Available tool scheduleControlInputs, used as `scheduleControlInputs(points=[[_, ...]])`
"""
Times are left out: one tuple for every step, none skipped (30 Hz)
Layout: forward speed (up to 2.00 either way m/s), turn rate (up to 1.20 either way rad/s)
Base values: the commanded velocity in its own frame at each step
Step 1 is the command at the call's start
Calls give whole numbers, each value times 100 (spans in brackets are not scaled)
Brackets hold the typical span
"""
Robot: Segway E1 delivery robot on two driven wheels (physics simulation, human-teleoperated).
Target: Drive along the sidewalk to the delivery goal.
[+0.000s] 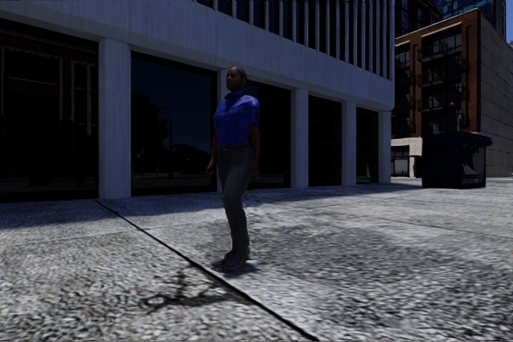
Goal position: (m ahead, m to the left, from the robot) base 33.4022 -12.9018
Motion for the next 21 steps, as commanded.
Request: scheduleControlInputs(points=[[64, -76], [64, -76], [66, -77], [67, -77], [67, -77], [67, -77], [67, -77], [67, -77], [68, -77], [68, -77], [68, -77], [68, -77], [68, -77], [68, -77], [68, -77], [68, -77], [68, -77], [68, -77], [68, -77], [68, -77], [68, -77]])
